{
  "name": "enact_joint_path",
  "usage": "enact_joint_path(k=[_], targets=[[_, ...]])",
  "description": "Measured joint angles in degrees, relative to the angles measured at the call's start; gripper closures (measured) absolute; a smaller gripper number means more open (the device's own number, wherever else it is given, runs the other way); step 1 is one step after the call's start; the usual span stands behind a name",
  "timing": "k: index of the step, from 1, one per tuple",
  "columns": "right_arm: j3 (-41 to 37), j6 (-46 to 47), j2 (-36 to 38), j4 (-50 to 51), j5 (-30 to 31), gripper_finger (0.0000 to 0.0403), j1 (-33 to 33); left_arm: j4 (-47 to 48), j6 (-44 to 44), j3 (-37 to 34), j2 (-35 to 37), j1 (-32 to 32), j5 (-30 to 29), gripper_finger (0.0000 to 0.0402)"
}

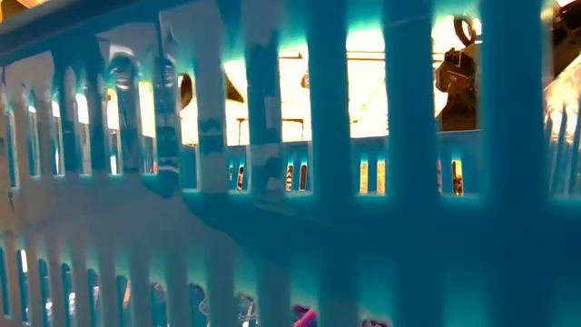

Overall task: Sort Halloween decoration
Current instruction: Put the green spider toy into the red bin

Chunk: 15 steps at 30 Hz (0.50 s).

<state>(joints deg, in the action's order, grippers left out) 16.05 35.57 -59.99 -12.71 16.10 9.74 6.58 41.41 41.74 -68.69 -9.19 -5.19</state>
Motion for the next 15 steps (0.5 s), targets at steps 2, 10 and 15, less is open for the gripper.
enact_joint_path(k=[2,10,15], targets=[[0.0,0.0,0.0,0.0,0.0,0.0311,0.0,-8.1,-0.1,0.0,-2.1,5.4,0.0,0.0401],[0.0,0.0,0.0,0.0,0.0,0.0311,0.0,-17.4,-0.6,6.8,-14.6,17.5,-1.4,0.0397],[0.0,0.0,0.0,0.0,0.0,0.0311,0.0,-16.8,-3.8,13.7,-21.7,21.4,0.1,0.0395]])
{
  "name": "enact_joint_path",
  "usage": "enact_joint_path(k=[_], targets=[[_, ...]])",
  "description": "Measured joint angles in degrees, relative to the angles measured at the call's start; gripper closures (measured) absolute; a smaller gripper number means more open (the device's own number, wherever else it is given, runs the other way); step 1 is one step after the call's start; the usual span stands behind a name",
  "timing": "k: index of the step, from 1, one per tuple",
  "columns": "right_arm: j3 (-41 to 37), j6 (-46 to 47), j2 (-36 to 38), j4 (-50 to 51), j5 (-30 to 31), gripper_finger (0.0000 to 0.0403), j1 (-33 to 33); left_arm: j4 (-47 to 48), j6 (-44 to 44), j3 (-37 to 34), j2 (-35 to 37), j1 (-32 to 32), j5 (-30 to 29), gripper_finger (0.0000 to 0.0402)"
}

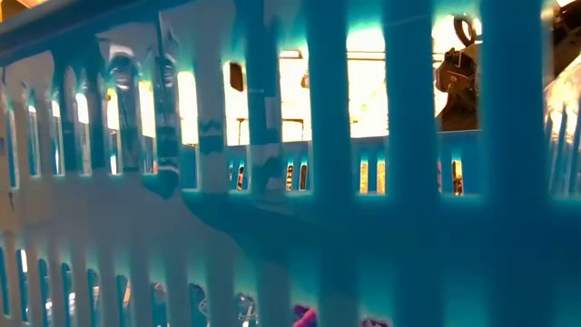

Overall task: Sort Halloween decoration
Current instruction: Put the green spider toy into the red bin

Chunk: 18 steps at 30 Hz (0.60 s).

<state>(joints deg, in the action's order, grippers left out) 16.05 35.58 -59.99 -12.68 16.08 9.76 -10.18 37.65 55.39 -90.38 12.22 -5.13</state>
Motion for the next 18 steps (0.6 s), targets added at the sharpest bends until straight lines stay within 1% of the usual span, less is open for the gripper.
enact_joint_path(k=[6,11,15,18], targets=[[0.0,0.0,0.0,0.0,0.0,0.0311,0.0,-0.1,-4.5,8.5,-7.5,4.4,2.5,0.0394],[0.0,0.0,0.0,0.0,0.0,0.0311,0.0,-0.2,-7.3,15.3,-15.0,7.4,2.6,0.0394],[0.0,0.0,0.0,0.0,0.0,0.0311,0.0,-1.9,-10.5,21.4,-21.7,8.1,2.1,0.0394],[0.0,0.0,0.0,0.1,0.0,0.0311,0.0,-2.9,-11.0,25.8,-26.6,8.1,2.1,0.0394]])
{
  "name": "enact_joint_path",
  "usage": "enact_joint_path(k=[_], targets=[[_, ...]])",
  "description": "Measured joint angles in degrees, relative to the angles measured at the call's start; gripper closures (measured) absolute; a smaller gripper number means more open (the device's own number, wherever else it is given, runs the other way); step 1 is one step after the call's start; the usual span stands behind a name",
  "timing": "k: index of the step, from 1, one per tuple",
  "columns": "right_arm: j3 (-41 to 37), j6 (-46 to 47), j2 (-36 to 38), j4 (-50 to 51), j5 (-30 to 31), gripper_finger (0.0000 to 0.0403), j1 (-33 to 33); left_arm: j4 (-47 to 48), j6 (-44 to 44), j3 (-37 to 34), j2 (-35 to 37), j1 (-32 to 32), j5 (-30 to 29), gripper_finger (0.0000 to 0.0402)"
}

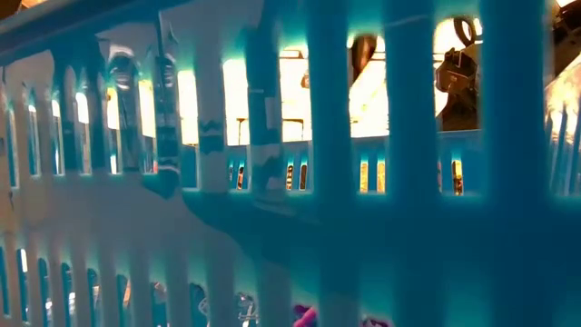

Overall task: Sort Halloween decoration
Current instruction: Put the green spider toy into the red bin

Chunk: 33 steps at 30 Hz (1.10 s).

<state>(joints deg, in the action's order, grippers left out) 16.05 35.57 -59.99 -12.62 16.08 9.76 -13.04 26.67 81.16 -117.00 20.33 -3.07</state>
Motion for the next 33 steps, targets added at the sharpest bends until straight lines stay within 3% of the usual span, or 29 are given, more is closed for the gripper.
enact_joint_path(k=[17,33], targets=[[0.0,0.0,0.0,0.0,0.0,0.0311,0.0,-1.5,-4.9,16.3,-14.5,-0.2,1.1,0.0394],[0.0,0.0,0.0,0.0,0.0,0.0311,0.0,-4.9,-6.3,17.2,-17.5,2.6,1.4,0.0394]])
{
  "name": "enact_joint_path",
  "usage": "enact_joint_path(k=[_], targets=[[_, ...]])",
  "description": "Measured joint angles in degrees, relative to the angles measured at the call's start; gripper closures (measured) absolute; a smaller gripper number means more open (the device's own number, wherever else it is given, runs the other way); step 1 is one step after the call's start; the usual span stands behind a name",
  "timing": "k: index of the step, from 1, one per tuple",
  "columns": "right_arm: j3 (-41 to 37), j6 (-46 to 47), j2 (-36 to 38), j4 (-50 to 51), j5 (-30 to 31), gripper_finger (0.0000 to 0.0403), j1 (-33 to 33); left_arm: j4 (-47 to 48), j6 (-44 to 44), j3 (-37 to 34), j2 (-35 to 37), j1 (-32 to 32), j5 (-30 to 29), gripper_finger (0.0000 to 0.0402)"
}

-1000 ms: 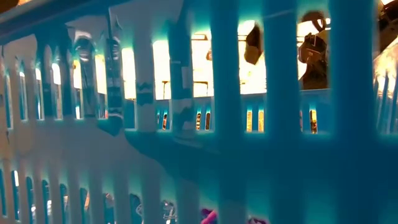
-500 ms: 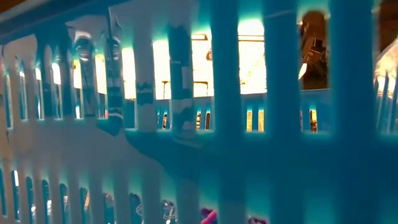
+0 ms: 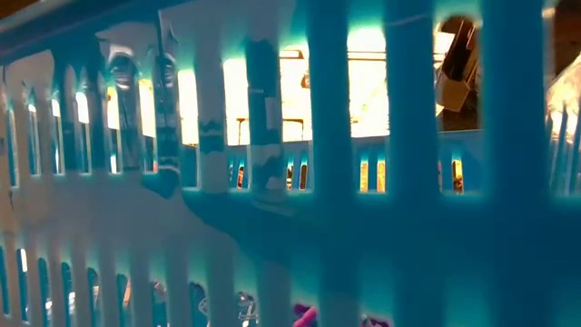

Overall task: Sort Halloween decoration
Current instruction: Put the green spider toy into the red bin

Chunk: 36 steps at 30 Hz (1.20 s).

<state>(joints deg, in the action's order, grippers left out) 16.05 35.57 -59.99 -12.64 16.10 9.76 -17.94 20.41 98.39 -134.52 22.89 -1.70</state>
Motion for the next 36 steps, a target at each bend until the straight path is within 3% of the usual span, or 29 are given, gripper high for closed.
enact_joint_path(k=[36], targets=[[0.0,0.0,0.0,0.0,0.0,0.0311,0.0,-4.7,-0.6,0.0,0.0,1.5,-1.9,0.0394]])
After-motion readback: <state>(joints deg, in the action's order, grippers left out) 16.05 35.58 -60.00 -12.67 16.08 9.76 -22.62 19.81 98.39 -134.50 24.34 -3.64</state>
